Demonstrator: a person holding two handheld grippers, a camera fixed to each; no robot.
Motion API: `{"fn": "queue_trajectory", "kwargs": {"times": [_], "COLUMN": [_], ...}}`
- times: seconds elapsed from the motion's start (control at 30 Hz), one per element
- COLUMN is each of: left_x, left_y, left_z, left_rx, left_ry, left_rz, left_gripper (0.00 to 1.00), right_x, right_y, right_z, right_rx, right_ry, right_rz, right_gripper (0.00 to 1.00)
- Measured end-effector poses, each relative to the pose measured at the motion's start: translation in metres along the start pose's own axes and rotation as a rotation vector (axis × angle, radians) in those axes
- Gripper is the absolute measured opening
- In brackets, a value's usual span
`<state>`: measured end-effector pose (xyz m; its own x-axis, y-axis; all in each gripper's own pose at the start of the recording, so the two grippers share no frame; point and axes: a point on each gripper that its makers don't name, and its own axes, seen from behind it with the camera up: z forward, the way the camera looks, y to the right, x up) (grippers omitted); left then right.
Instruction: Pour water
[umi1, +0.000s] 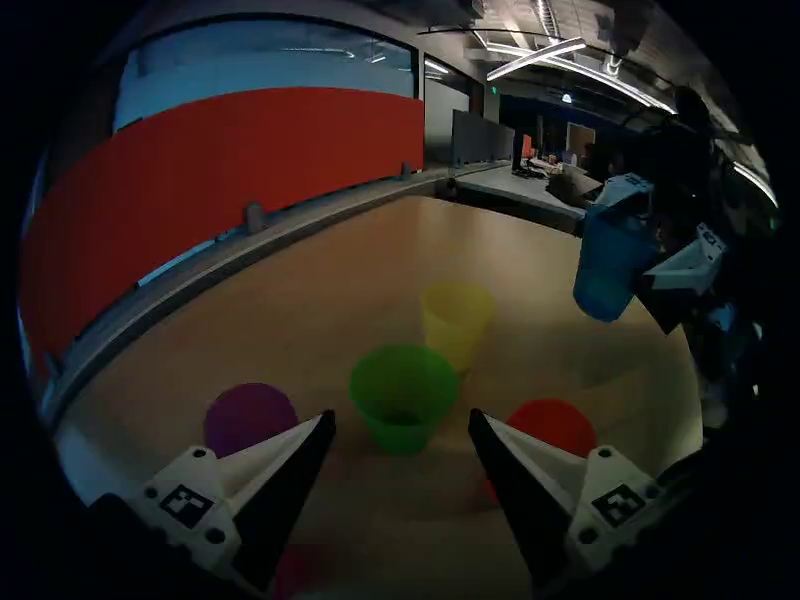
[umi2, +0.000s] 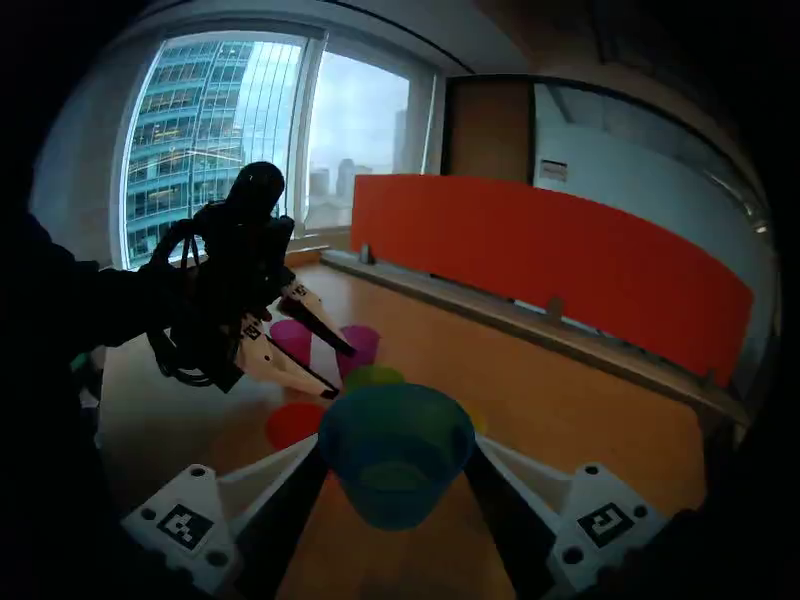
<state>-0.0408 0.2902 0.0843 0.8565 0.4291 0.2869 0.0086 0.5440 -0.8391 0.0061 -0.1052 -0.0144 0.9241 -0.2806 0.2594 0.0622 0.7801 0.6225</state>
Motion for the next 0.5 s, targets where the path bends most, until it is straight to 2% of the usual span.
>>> {"fn": "queue_trajectory", "kwargs": {"times": [0.5], "left_x": [-0.008], "left_y": [-0.002], "left_z": [0.029], "left_rx": [0.003], "left_ry": [-0.054], "left_rz": [-0.012], "left_gripper": [0.99], "right_x": [0.014], "right_y": [0.002], "right_z": [-0.01], "right_rx": [-0.013], "right_ry": [0.041], "right_rz": [-0.014], "right_gripper": [0.91]}}
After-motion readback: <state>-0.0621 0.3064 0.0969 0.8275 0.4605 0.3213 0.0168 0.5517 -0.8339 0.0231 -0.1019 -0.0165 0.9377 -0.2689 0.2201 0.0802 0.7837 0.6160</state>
